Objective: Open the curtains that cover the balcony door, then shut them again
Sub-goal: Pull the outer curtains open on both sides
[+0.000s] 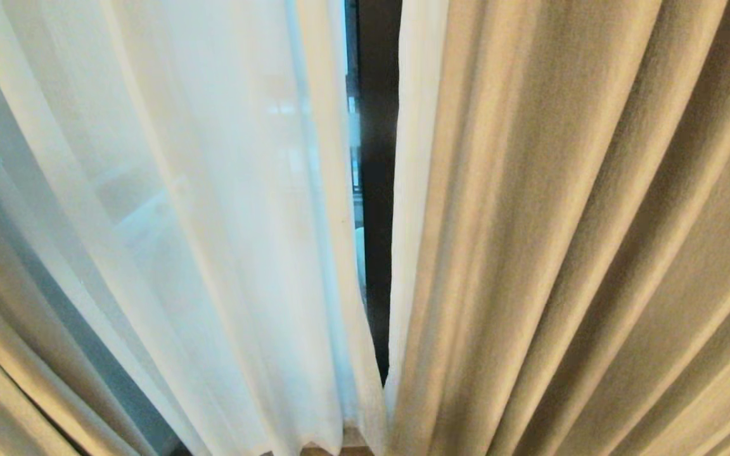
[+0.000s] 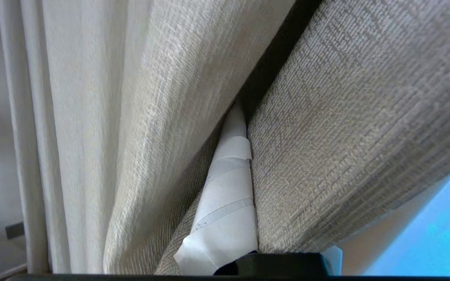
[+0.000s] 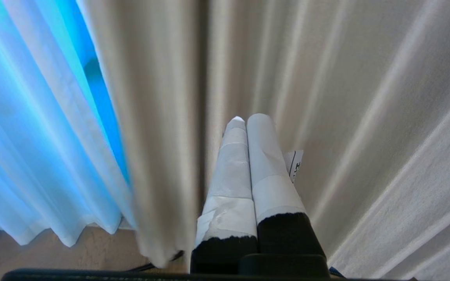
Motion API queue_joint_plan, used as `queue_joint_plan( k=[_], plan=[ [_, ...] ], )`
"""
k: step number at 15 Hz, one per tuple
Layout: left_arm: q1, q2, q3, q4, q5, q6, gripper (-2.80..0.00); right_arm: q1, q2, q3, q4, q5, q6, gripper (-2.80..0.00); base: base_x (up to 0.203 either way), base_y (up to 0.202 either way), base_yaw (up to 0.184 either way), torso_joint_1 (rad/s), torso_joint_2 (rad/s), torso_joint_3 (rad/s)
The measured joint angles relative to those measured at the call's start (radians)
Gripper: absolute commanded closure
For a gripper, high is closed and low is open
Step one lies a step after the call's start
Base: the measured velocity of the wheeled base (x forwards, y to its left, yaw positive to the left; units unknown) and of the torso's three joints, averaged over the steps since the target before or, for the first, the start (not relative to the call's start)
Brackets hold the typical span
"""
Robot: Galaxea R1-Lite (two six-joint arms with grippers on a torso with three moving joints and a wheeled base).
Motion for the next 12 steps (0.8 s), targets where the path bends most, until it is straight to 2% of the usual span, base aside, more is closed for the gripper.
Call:
queue_joint_plan(
  k=[5,12],
  plan=[
    [-0.029,-0.017,0.000,0.024,-0.024,0.009,0.00,0.000,0.000,0.000,0.000,0.000,0.000,0.00,0.000,0.000,0.000,0.000,0.00,0.000],
    [-0.136,-0.071,0.013,0.029,-0.019,0.014,0.00,0.000,0.000,0.000,0.000,0.000,0.000,0.00,0.000,0.000,0.000,0.000,0.00,0.000]
  ],
)
